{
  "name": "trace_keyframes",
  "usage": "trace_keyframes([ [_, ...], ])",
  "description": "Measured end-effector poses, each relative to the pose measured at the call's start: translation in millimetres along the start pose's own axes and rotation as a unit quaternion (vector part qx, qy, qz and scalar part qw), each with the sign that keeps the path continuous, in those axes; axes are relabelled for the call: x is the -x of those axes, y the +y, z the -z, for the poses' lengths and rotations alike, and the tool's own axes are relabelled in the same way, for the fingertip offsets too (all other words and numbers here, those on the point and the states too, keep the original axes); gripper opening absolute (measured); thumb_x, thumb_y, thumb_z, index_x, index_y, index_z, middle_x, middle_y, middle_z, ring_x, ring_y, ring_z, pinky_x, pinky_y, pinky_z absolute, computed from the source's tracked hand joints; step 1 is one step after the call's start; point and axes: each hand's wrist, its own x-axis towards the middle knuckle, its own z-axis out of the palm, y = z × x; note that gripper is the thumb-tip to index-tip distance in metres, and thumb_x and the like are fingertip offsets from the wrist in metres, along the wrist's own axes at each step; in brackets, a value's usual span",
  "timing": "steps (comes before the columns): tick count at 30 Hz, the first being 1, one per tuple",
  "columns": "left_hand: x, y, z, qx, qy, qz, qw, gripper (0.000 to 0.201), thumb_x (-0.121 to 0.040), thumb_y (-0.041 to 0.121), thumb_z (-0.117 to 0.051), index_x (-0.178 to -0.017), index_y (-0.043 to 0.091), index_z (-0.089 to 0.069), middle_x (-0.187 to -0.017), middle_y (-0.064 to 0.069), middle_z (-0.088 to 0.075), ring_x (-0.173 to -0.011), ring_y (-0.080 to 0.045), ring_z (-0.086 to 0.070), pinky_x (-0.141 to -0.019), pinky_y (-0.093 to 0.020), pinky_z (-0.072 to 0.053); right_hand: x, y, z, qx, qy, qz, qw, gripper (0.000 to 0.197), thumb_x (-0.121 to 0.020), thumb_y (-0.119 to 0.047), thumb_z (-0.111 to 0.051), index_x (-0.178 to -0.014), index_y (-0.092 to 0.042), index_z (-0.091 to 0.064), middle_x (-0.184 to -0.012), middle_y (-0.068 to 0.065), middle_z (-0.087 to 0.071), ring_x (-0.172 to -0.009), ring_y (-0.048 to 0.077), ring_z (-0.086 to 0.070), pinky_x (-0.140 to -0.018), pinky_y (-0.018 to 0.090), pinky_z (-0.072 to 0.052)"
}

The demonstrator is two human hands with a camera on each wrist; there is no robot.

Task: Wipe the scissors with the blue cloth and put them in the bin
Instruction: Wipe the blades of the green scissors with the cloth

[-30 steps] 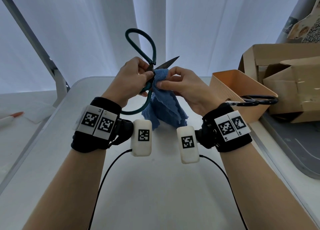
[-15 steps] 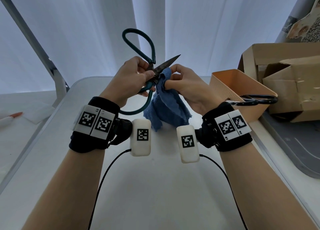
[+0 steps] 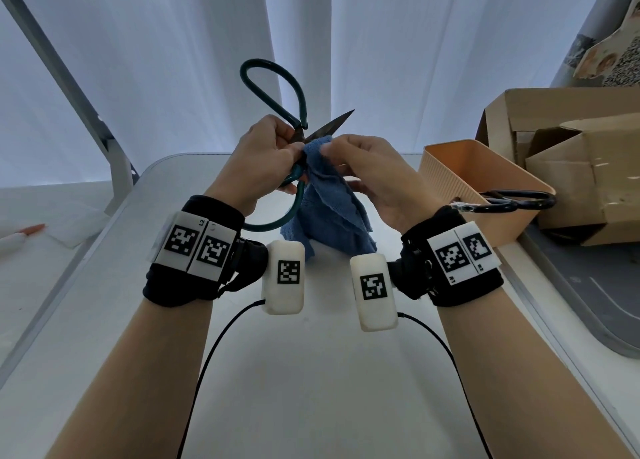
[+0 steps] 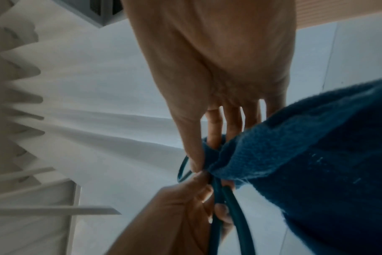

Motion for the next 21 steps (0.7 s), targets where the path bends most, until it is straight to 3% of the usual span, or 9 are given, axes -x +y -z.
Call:
trace_keyframes([
  [2,0.4,0.9,-0.9,0.001,0.0,-0.001,1.0,0.015,-0.099,0.014,-0.057,-0.113,0.008,-0.054,-0.095,-0.003,-0.059,-0.074,-0.018,-0.067,-0.051,-0.025,-0.053,0.7,1.1,1.0,-0.015,-0.017,0.009,1.0,0.019,-0.086,-0.01,-0.075,-0.094,0.001,-0.062,-0.086,0.01,-0.071,-0.079,0.016,-0.07,-0.069,0.022,-0.056],
  [5,1.6,2.9,-3.4,0.008,0.0,-0.004,1.0,0.013,-0.099,0.012,-0.058,-0.11,0.008,-0.054,-0.089,-0.001,-0.061,-0.067,-0.014,-0.067,-0.048,-0.023,-0.051,-0.6,4.6,0.2,-0.001,-0.001,0.018,1.0,0.021,-0.082,0.002,-0.075,-0.094,0.003,-0.058,-0.093,0.021,-0.07,-0.078,0.019,-0.071,-0.069,0.024,-0.057],
  [8,2.6,4.1,-2.9,0.022,-0.004,0.002,1.0,0.012,-0.098,0.01,-0.058,-0.109,0.008,-0.053,-0.087,-0.003,-0.064,-0.059,-0.009,-0.068,-0.046,-0.023,-0.05,-1.6,4.8,3.8,-0.015,-0.017,0.008,1.0,0.021,-0.084,0.007,-0.069,-0.102,0.0,-0.06,-0.093,0.016,-0.07,-0.081,0.021,-0.07,-0.072,0.026,-0.058],
  [10,2.9,4.4,-3.0,0.026,-0.006,0.002,1.0,0.012,-0.098,0.01,-0.058,-0.109,0.008,-0.054,-0.089,-0.004,-0.065,-0.06,-0.008,-0.068,-0.046,-0.023,-0.051,-1.9,5.3,4.8,-0.014,-0.024,0.004,1.0,0.02,-0.086,0.004,-0.07,-0.101,-0.005,-0.06,-0.094,0.015,-0.07,-0.085,0.022,-0.07,-0.077,0.029,-0.058],
  [15,3.5,5.3,-5.5,0.021,-0.027,0.002,0.999,0.014,-0.099,0.013,-0.057,-0.112,0.007,-0.056,-0.097,-0.009,-0.062,-0.071,-0.013,-0.064,-0.048,-0.022,-0.051,-2.2,7.3,-1.7,-0.007,-0.001,-0.011,1.0,0.051,-0.083,-0.02,-0.08,-0.11,0.014,-0.052,-0.103,0.023,-0.071,-0.087,0.026,-0.071,-0.087,0.041,-0.059],
  [18,3.0,4.7,-4.1,0.024,-0.019,0.005,1.0,0.013,-0.099,0.013,-0.058,-0.111,0.008,-0.056,-0.096,-0.009,-0.064,-0.071,-0.015,-0.066,-0.048,-0.023,-0.05,-2.5,5.5,2.1,-0.004,-0.017,-0.013,1.0,0.027,-0.085,-0.008,-0.075,-0.102,0.001,-0.057,-0.1,0.019,-0.069,-0.09,0.027,-0.07,-0.087,0.038,-0.058],
  [21,2.5,4.1,-2.1,0.026,-0.006,0.005,1.0,0.012,-0.098,0.012,-0.059,-0.109,0.009,-0.055,-0.094,-0.007,-0.065,-0.068,-0.014,-0.069,-0.047,-0.024,-0.05,-2.8,4.5,6.3,-0.015,-0.034,-0.014,0.999,0.025,-0.085,0.005,-0.069,-0.105,-0.006,-0.058,-0.1,0.019,-0.067,-0.091,0.03,-0.068,-0.086,0.037,-0.058],
])
